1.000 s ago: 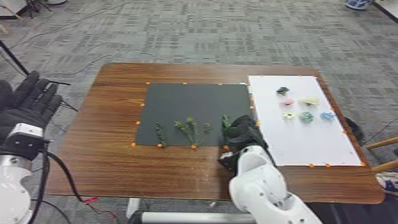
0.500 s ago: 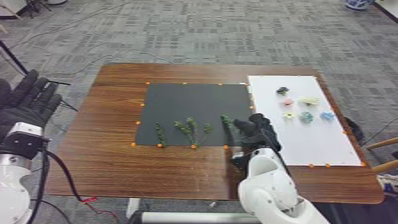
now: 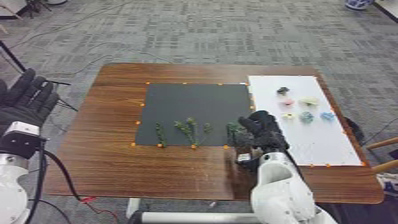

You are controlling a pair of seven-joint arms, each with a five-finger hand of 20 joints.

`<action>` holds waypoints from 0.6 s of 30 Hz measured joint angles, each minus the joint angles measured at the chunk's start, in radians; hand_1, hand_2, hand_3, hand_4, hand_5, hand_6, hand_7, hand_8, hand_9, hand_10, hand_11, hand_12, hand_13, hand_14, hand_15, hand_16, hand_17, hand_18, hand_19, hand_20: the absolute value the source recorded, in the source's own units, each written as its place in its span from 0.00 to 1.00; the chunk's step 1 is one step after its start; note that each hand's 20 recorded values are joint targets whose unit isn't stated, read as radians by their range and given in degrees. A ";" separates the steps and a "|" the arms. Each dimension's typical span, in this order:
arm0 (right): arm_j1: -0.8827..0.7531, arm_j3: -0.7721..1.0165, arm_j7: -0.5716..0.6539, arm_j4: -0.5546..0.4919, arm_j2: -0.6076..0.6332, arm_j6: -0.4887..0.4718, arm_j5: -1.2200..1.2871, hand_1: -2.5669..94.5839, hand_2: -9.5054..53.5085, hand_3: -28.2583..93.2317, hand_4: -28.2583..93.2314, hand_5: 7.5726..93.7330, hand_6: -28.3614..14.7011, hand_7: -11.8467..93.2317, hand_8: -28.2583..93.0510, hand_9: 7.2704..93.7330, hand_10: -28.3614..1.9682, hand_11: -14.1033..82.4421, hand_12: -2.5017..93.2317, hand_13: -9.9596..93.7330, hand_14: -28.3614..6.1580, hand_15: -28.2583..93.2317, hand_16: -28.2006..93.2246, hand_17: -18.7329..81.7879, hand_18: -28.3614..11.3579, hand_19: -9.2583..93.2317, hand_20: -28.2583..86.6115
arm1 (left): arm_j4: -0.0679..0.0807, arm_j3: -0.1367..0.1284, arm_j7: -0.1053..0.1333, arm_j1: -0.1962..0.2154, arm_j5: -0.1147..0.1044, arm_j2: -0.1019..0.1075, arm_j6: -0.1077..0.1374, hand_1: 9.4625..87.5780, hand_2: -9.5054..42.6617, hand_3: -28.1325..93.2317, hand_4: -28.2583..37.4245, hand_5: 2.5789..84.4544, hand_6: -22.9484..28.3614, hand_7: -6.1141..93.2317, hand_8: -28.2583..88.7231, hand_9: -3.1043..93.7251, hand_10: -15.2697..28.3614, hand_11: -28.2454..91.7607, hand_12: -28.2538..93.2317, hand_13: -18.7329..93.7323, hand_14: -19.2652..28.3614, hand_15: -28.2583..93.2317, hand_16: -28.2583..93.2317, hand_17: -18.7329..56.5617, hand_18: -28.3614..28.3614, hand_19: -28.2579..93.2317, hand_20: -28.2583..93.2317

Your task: Arrange flowers

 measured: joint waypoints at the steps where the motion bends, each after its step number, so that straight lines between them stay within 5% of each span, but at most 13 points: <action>1: -0.005 0.015 -0.034 -0.002 -0.002 -0.018 0.052 0.28 0.35 0.85 0.09 0.49 0.35 0.29 0.17 0.58 0.16 0.24 0.12 0.92 0.55 0.71 0.46 0.64 0.06 0.97 0.40 | 0.000 0.000 0.000 0.000 0.000 0.000 0.000 0.18 0.51 0.79 0.00 0.39 0.58 0.11 0.19 0.33 0.60 0.29 0.32 0.33 0.62 0.34 0.21 0.21 0.60 0.34 0.30; 9: -0.023 0.054 -0.163 0.000 -0.015 -0.160 0.199 0.26 0.34 0.85 0.08 0.47 0.37 0.25 0.17 0.55 0.20 0.24 0.12 0.83 0.37 0.55 0.37 0.57 0.12 0.83 0.30 | 0.000 0.001 0.001 0.001 -0.003 -0.001 0.001 0.18 0.51 0.79 0.00 0.40 0.58 0.12 0.19 0.33 0.60 0.30 0.32 0.33 0.62 0.35 0.21 0.21 0.60 0.34 0.30; 13: -0.023 0.049 -0.175 0.003 -0.017 -0.157 0.181 0.26 0.30 0.86 0.07 0.43 0.38 0.24 0.17 0.52 0.22 0.25 0.13 0.67 0.26 0.57 0.33 0.47 0.10 0.80 0.29 | -0.001 -0.001 0.003 0.005 -0.004 -0.001 0.001 0.18 0.51 0.79 0.00 0.40 0.58 0.12 0.19 0.33 0.61 0.30 0.32 0.33 0.63 0.35 0.21 0.21 0.60 0.34 0.30; 18: -0.022 0.049 -0.197 0.006 -0.020 -0.225 0.077 0.25 0.20 0.81 0.03 0.42 0.38 0.23 0.17 0.50 0.18 0.25 0.14 0.58 0.21 0.59 0.30 0.43 0.09 0.78 0.30 | -0.003 -0.001 0.004 0.009 -0.005 -0.001 0.002 0.17 0.51 0.79 0.00 0.40 0.58 0.12 0.19 0.33 0.61 0.30 0.32 0.33 0.63 0.35 0.21 0.21 0.60 0.34 0.30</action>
